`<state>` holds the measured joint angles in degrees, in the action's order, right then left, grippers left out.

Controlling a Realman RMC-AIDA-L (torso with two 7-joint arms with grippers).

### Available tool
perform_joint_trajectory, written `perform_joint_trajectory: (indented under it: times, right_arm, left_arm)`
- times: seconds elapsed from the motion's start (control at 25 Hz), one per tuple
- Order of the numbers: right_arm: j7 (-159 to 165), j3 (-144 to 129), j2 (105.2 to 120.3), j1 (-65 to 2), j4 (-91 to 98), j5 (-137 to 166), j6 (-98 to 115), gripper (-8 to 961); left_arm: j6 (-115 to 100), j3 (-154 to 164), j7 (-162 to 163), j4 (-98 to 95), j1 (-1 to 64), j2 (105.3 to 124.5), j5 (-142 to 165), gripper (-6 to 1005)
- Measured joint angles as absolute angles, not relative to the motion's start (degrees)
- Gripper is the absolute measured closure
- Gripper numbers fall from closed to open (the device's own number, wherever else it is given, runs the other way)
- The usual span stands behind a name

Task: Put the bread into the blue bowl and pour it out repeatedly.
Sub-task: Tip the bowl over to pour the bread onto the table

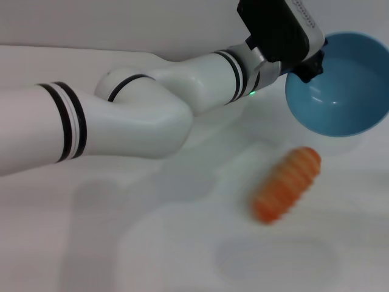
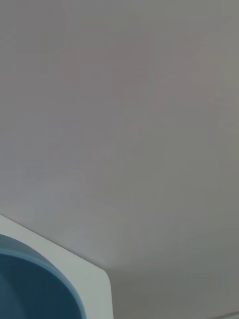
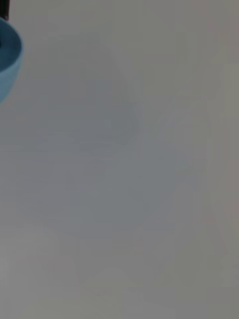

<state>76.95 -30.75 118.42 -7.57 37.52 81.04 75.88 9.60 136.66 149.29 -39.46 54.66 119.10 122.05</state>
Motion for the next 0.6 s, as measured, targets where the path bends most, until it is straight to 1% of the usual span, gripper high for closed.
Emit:
perform_joint_trajectory:
  times: [0.24, 0.6]
  right_arm:
    - [79.1, -31.4, 118.43, -8.8, 37.8, 84.5, 76.1, 302]
    - [95.4, -36.1, 118.55, -13.2, 47.2, 104.5, 78.5, 303]
  left_arm:
    - [3.6, 130.1, 151.6, -39.5, 55.3, 119.09, 121.8, 1000]
    - [-13.8, 109.2, 152.6, -38.6, 56.2, 118.60, 121.7, 1001]
